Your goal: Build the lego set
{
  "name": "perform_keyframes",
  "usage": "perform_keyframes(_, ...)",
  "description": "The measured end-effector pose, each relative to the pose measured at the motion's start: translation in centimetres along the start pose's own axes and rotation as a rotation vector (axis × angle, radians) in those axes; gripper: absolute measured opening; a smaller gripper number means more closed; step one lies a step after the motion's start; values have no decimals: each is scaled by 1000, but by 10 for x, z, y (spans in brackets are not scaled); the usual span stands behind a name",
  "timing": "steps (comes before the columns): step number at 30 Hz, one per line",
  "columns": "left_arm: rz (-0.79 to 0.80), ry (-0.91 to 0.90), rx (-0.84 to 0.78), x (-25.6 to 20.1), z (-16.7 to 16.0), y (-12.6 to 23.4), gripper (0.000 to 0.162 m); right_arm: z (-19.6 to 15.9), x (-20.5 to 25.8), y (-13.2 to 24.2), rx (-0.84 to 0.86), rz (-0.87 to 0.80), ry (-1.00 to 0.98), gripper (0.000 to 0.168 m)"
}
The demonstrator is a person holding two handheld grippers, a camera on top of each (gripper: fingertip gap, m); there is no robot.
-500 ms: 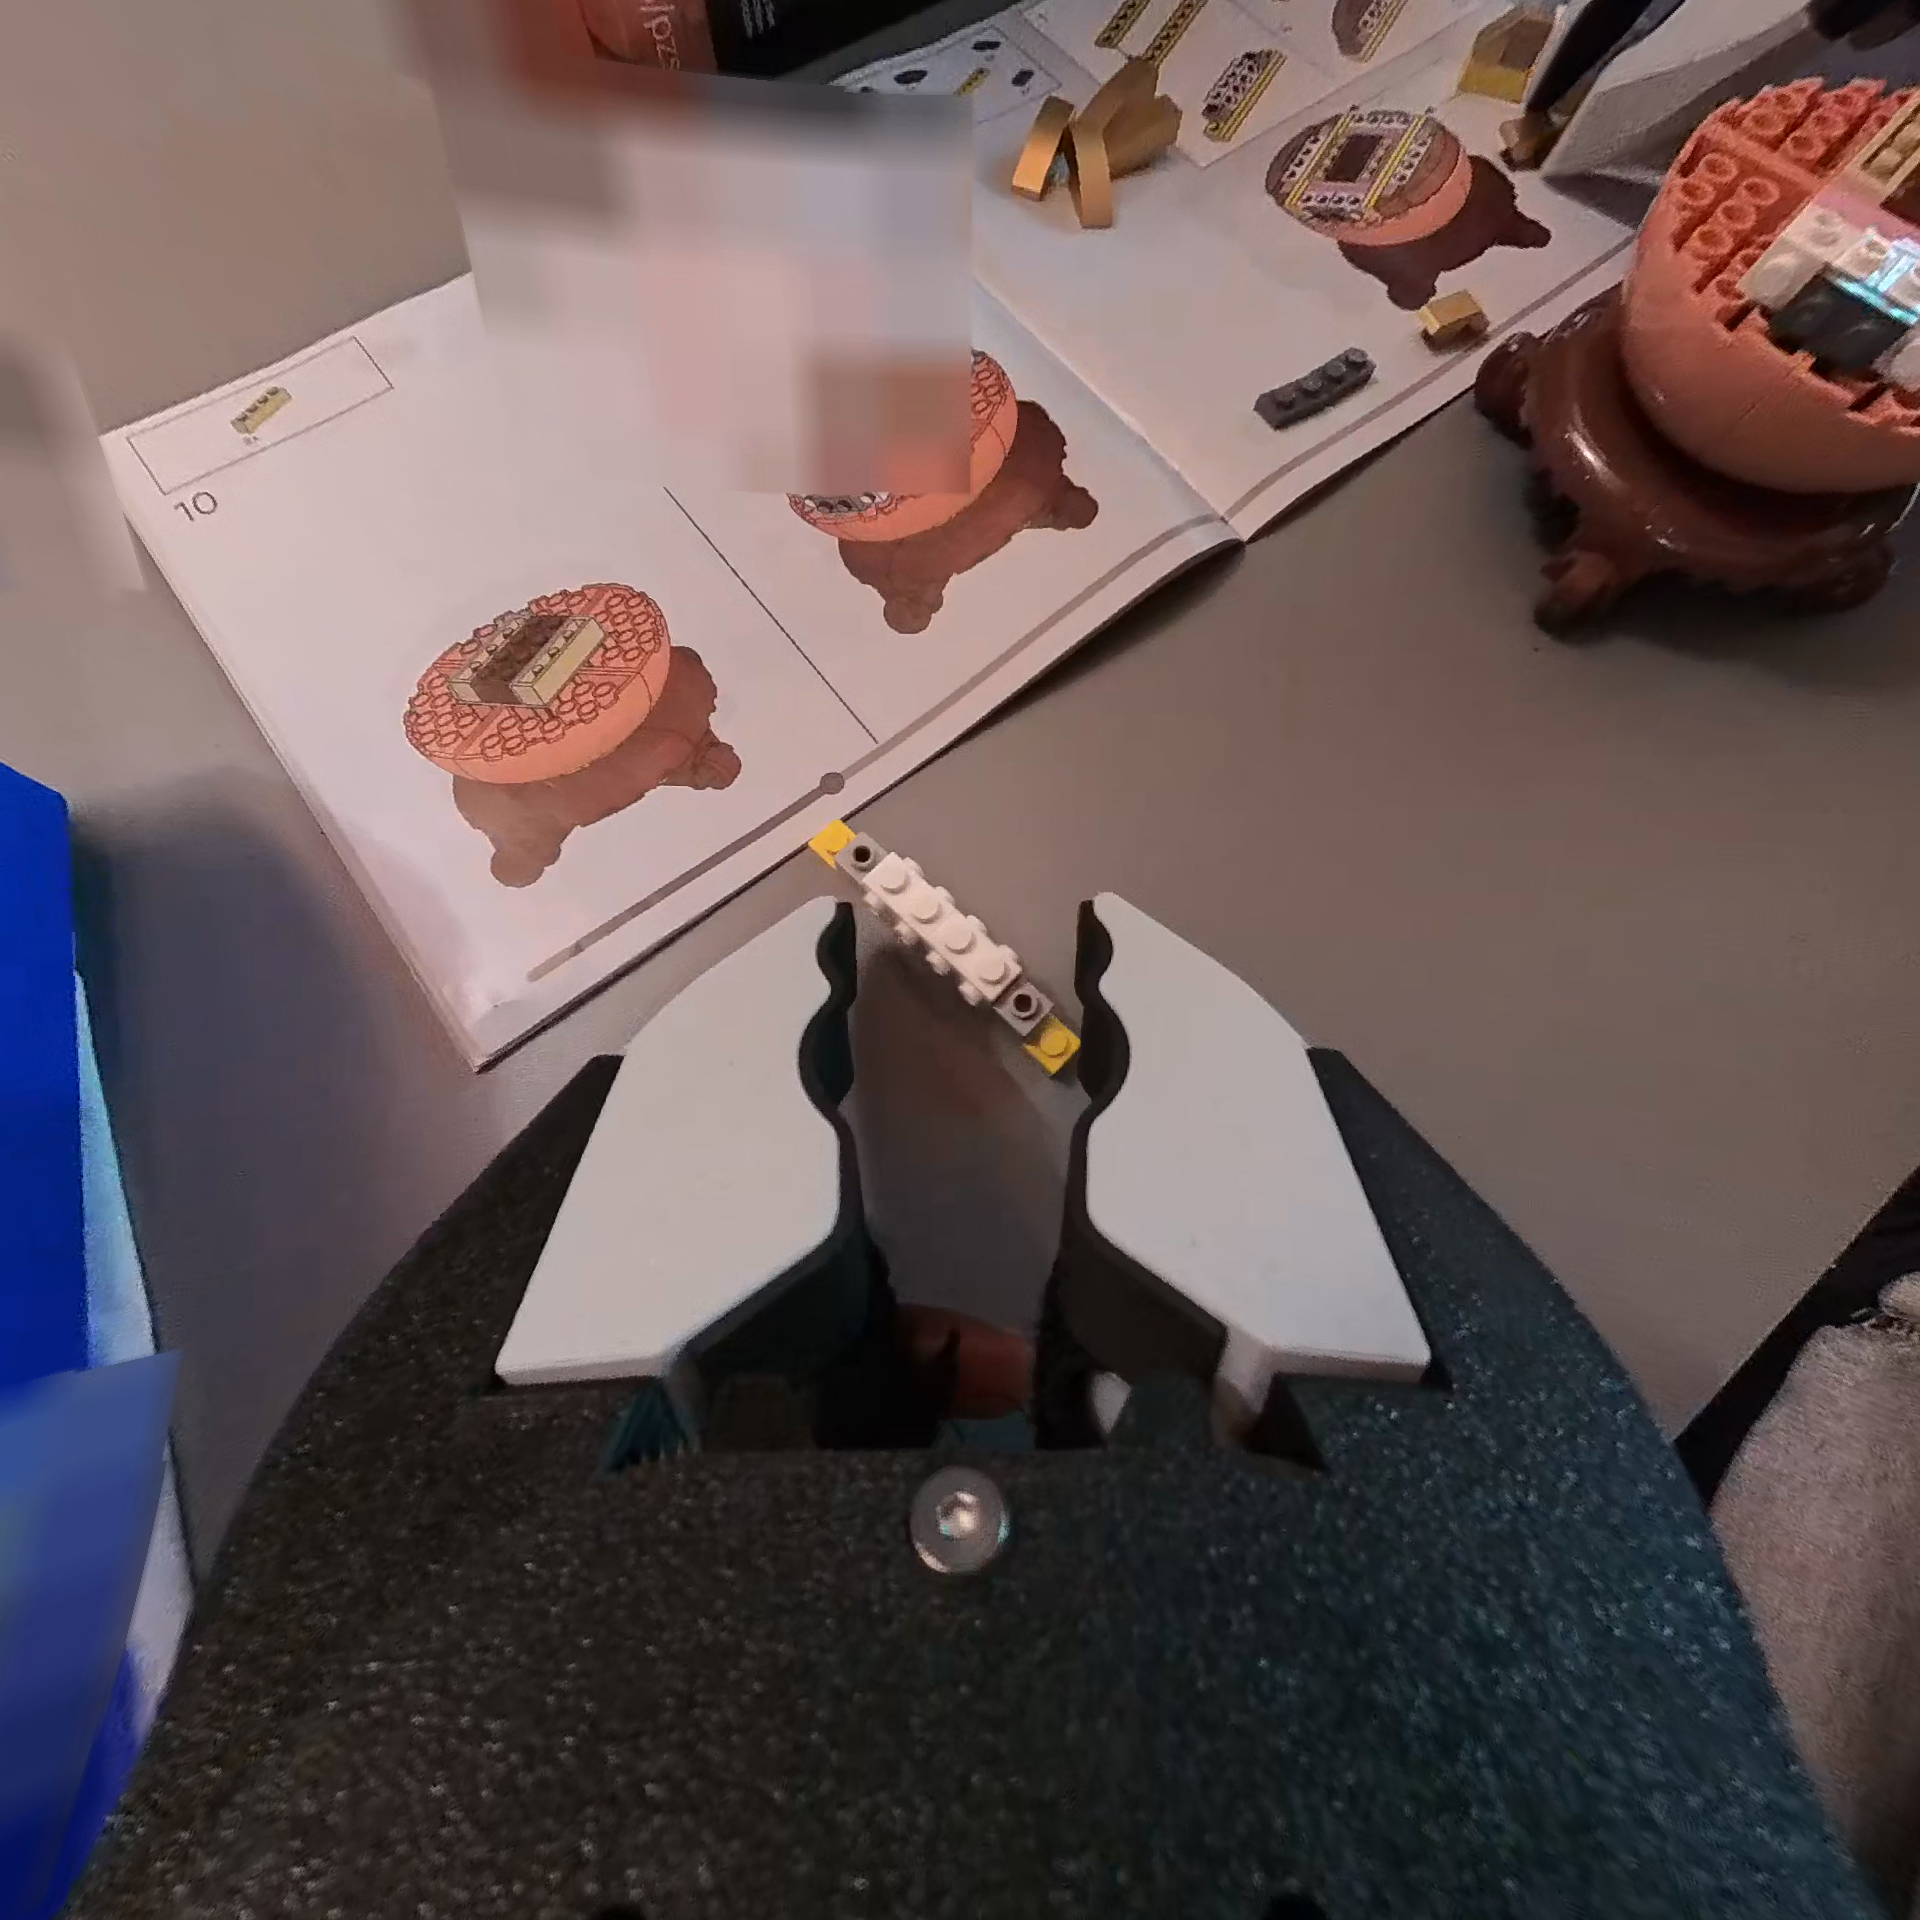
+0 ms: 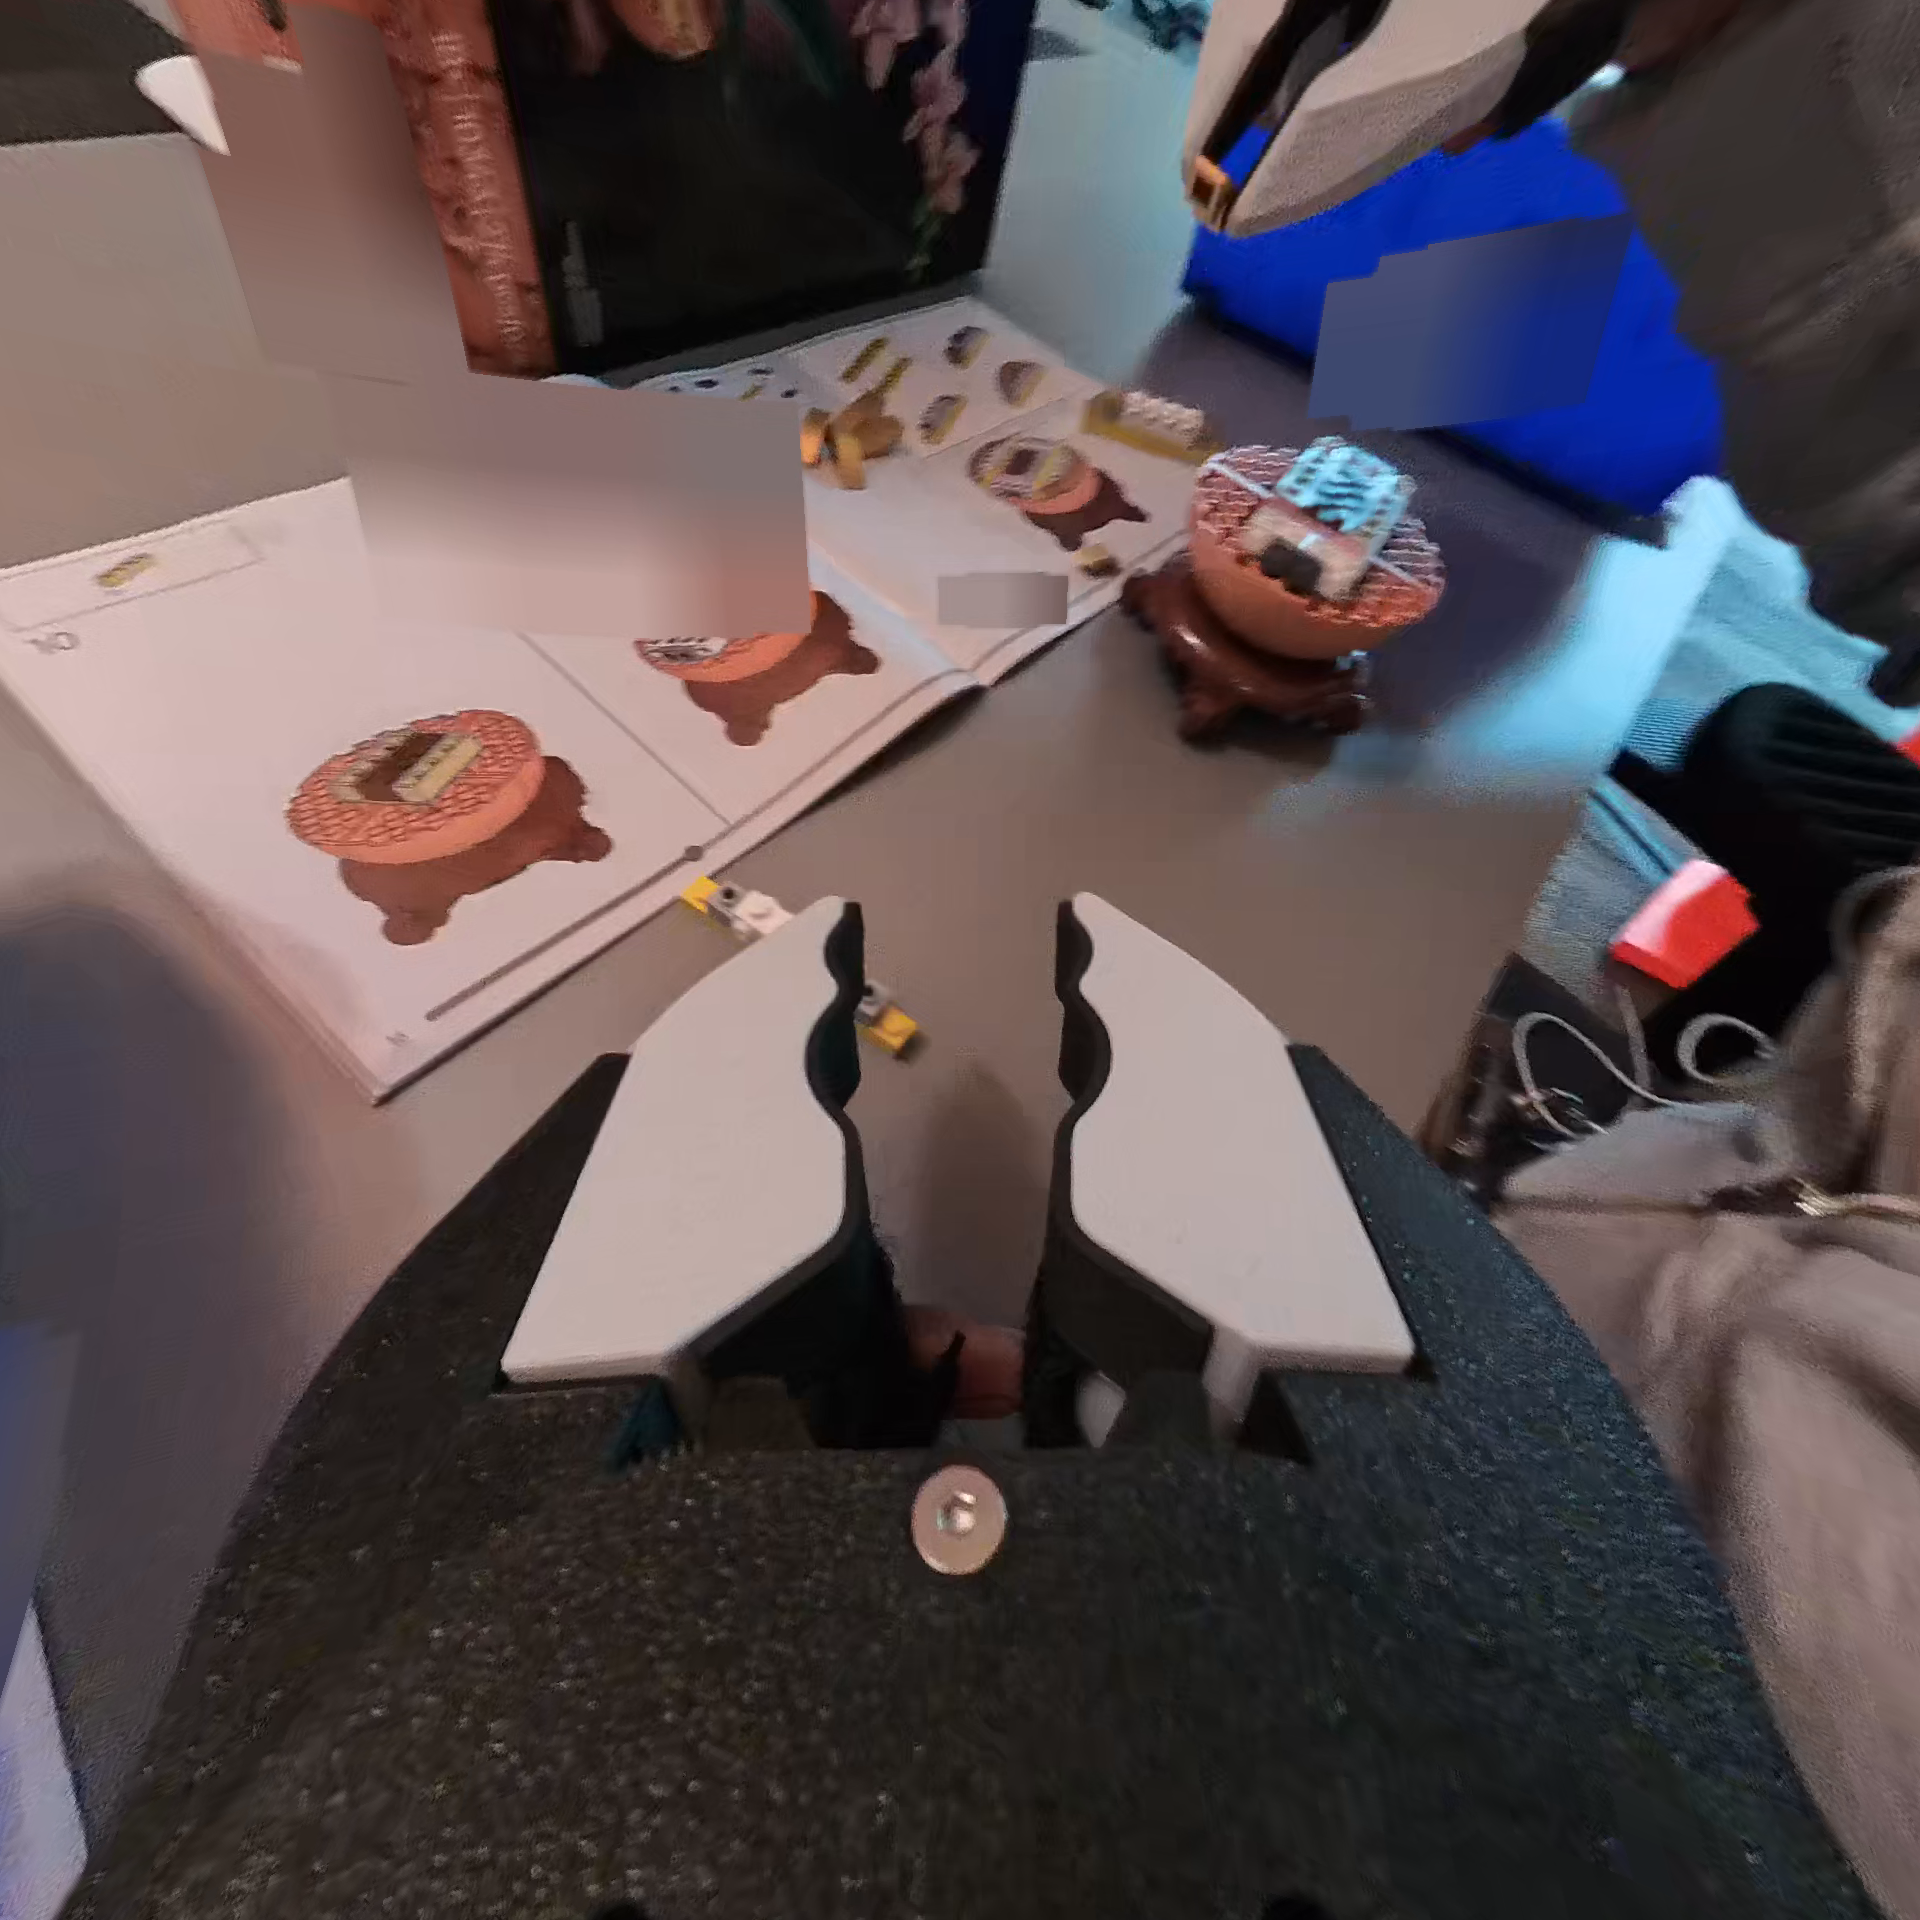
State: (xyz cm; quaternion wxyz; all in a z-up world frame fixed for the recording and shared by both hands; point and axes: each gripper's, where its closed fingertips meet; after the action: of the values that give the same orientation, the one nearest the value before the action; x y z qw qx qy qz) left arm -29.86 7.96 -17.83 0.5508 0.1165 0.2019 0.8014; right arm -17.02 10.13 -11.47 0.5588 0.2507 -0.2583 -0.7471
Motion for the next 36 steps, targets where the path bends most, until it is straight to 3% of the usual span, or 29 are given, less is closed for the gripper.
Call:
perform_keyframes(3, -56, -10, -5, -11, -6, 15, 35, 19, 63, -32, 90, 135, 394, 7)
perform_keyframes(6, -38, -35, 28, -9, -14, 23, 35, -6, 84, -76, 334, 146, 795, 8)
perform_keyframes(8, -28, -53, 20, -10, -13, 27, 35, -17, 96, -98, 390, 225, 967, 8)
perform_keyframes(12, -17, -82, -23, -12, -10, 32, 33, -16, 105, -117, 385, 369, 1118, 8)
perform_keyframes(22, -13, -16, -96, -1, -12, 37, 32, -30, 99, -134, 472, 592, 1214, 8)
perform_keyframes(27, -21, -13, -97, 0, -13, 37, 32, -32, 98, -135, 498, 614, 1189, 21)
perform_keyframes(31, -11, -21, -75, 0, -16, 35, 32, -9, 86, -128, 440, 473, 1049, 23)
perform_keyframes(33, 3, -31, -68, 1, -17, 35, 32, 23, 66, -120, 379, 216, 825, 19)
perform_keyframes(36, 28, -49, -52, 3, -18, 35, 32, 51, 53, -93, 254, -135, 207, 14)
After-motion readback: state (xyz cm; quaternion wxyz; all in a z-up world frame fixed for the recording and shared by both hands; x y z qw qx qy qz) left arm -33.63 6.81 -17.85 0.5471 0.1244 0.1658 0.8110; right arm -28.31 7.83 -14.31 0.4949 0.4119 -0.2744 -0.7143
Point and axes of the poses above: each gripper's, where its closed fingertips meet, y back along the fingers, z out of its top, x = y × z across the jaws, and after that the axes turned 12 degrees about -y, right-handed
